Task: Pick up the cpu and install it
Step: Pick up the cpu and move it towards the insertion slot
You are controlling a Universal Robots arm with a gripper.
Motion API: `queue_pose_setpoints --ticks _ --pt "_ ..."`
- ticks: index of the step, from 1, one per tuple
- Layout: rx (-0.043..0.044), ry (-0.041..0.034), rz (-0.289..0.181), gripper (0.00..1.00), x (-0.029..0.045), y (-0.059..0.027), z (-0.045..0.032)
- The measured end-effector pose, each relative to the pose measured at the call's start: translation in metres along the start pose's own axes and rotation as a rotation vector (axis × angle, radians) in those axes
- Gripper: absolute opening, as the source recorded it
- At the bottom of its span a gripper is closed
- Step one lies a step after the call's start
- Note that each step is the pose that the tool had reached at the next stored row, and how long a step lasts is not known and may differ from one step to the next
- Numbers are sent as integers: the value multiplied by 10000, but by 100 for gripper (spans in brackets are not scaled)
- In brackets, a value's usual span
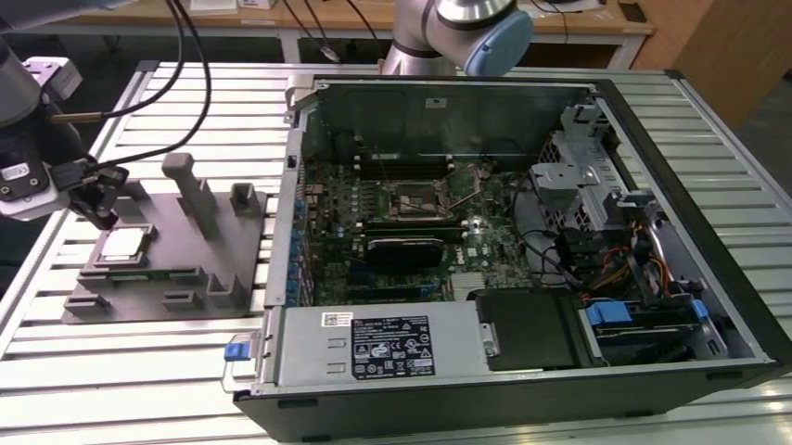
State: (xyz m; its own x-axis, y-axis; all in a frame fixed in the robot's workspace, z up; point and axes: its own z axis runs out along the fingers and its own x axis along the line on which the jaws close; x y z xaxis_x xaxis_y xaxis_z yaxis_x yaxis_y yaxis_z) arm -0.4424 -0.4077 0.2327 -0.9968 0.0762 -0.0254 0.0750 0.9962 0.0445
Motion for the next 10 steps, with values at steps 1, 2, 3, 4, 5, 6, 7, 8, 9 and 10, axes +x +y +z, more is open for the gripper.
queue_pose_setpoints --ticks 1,2,3,4,5,6,7,8,9,10 --pt "1 1 0 11 4 -2 14" --pt "1 1 0 11 10 -5 30" --pt "1 1 -3 11 15 -8 44" --pt "0 1 -10 11 22 -10 58" --pt "-1 1 -22 11 28 -12 70" --pt "-1 1 -36 11 31 -15 81" --pt "-1 2 -51 11 33 -17 93" --pt "-2 3 -67 11 34 -19 105" --pt "-1 5 -82 11 35 -21 117" --pt "-3 4 -97 11 35 -23 131"
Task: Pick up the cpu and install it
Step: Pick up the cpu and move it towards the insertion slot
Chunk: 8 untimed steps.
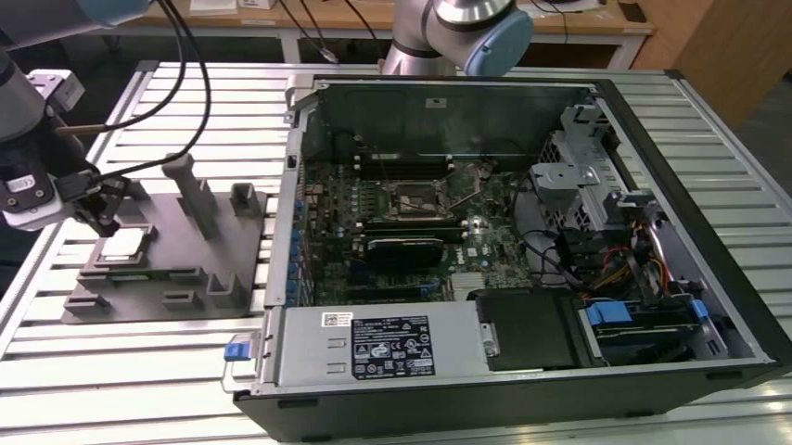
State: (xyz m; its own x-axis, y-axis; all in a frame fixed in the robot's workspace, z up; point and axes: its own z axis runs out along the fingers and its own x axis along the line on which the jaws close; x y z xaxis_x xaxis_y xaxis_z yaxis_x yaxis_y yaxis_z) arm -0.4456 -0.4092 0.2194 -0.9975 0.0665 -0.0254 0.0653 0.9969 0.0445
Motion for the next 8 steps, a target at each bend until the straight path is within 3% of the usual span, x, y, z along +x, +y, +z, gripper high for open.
queue_pose_setpoints --ticks 8 --pt "-3 7 -142 11 3 -7 115"
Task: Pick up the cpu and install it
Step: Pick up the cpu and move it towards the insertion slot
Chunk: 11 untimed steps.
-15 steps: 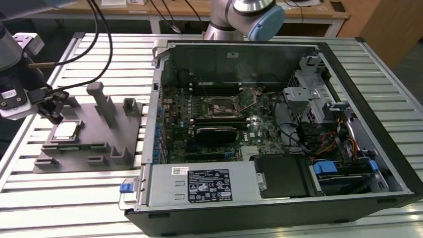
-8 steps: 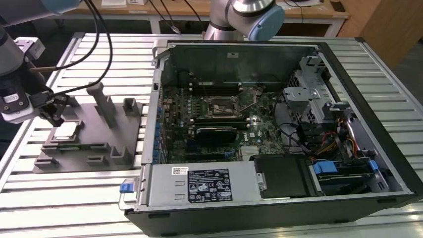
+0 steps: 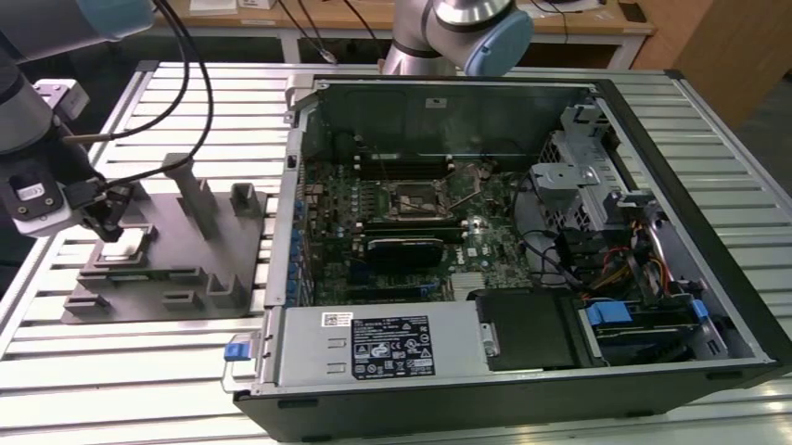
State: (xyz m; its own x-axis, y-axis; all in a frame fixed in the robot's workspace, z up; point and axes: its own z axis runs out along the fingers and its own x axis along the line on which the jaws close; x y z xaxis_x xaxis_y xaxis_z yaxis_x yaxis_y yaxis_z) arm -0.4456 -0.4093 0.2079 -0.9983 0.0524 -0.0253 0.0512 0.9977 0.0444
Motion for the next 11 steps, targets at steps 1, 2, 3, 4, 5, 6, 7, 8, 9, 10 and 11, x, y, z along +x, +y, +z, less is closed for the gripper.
queue_pose_setpoints --ticks 1,2,3,4,5,6,7,8,9,10,11 --pt "0 0 -7 11 0 0 12" --pt "0 0 -14 11 0 -1 23" --pt "0 1 -23 11 1 -2 35" --pt "-1 2 -35 11 2 -2 47" --pt "-1 3 -57 11 3 -3 61" --pt "-2 5 -84 11 4 -4 75" --pt "-2 6 -112 11 5 -5 87" --pt "-2 8 -139 11 7 -5 91" --pt "-2 9 -147 11 7 -5 91" --pt "-2 9 -147 11 7 -4 91" --pt "-2 8 -147 11 7 -4 92"
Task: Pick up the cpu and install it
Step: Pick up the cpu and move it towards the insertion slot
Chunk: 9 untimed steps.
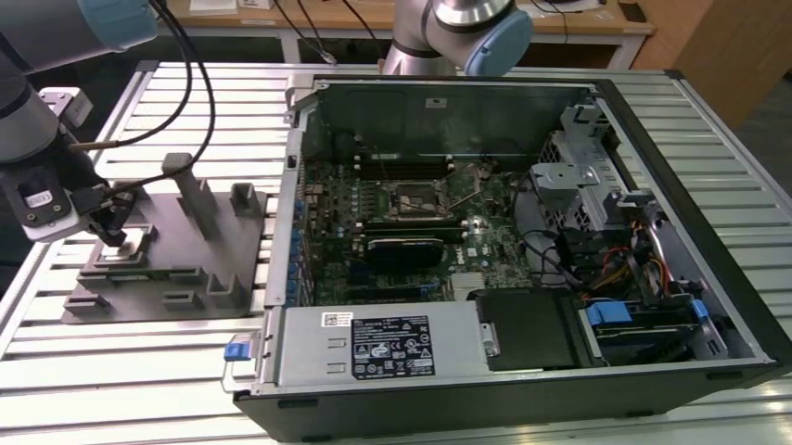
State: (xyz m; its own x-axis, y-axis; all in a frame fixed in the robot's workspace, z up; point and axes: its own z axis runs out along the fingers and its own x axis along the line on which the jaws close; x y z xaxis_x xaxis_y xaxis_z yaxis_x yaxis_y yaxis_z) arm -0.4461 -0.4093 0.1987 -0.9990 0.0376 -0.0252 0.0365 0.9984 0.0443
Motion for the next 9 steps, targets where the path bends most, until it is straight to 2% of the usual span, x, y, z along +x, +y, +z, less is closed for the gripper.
queue_pose_setpoints --ticks 4,6,7,9 --pt "0 -1 0 11 0 0 0" --pt "0 -1 0 23 0 0 1" --pt "0 -1 0 23 0 0 1" --pt "1 -1 0 35 0 0 1"
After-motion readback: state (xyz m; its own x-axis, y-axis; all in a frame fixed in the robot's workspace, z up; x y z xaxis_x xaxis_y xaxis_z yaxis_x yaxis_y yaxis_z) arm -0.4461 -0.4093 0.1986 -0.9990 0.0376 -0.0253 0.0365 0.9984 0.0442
